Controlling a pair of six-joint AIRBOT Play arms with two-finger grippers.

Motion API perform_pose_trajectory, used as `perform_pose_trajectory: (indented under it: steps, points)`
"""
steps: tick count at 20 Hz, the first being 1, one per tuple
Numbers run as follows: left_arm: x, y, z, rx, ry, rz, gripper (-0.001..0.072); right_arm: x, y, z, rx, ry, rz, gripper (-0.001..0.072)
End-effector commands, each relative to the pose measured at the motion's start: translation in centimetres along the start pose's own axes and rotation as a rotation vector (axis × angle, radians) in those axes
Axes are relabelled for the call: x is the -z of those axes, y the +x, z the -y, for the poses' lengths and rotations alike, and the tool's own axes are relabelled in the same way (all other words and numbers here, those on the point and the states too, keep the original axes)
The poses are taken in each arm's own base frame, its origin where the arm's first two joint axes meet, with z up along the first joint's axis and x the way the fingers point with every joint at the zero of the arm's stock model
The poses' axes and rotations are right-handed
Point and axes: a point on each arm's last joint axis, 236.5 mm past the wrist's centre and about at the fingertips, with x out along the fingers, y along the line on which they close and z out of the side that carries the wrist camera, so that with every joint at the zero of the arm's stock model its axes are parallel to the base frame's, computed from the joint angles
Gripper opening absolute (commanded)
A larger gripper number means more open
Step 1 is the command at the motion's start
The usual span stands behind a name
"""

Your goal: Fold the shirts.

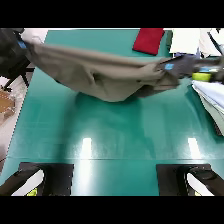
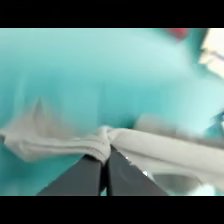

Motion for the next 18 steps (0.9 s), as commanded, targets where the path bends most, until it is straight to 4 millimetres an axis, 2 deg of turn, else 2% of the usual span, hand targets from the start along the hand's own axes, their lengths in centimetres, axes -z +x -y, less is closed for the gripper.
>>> perform_pose_trajectory:
  steps: [1,3,6,8,9,10,11,12,13,15,17,18]
  points:
    - [-5.0,-5.7,5.6,0.071,0.124,0.167,0.0027,-1.8,-7.7,-2.0,0.216,-0.110,0.104,0.0022]
    - [-5.3,-7.9,7.6,0.094,0.167,0.183,0.0027,-1.0,-9.9,-3.5,0.241,-0.109,0.077,0.0022]
    - [-4.5,-11.2,11.2,0.164,0.210,0.171,0.0027,1.4,-13.1,-6.8,0.230,-0.061,0.025,0.0022]
    - [-4.2,-13.4,13.2,0.200,0.249,0.186,0.0027,1.8,-15.4,-9.0,0.223,-0.043,0.066,0.0022]
    - [-4.3,-13.9,13.5,0.203,0.246,0.194,0.0027,1.5,-16.2,-9.2,0.237,-0.039,0.097,0.0022]
    - [-4.2,-13.8,13.5,0.203,0.239,0.188,0.0027,1.3,-16.4,-8.0,0.284,-0.030,0.109,0.0022]
    - [-4.0,-13.1,13.0,0.201,0.223,0.167,0.0027,1.4,-15.8,-5.9,0.341,-0.009,0.090,0.0022]
    - [-3.7,-11.7,12.5,0.213,0.190,0.140,0.0027,1.8,-14.6,-3.2,0.392,0.023,0.056,0.0022]
    - [-3.4,-9.9,11.8,0.224,0.166,0.115,0.0027,2.2,-12.4,-0.3,0.419,0.055,0.013,0.0022]
    - [-2.2,-3.8,9.3,0.208,0.119,0.055,0.0027,2.8,-6.7,5.9,0.437,0.116,-0.036,0.0022]
    - [0.9,3.5,7.4,0.195,0.101,-0.038,0.0027,4.0,-2.0,12.7,0.490,0.179,-0.062,0.0022]
    - [2.7,7.7,6.5,0.182,0.117,-0.074,0.0027,4.2,-0.1,16.3,0.524,0.211,-0.059,0.0022]
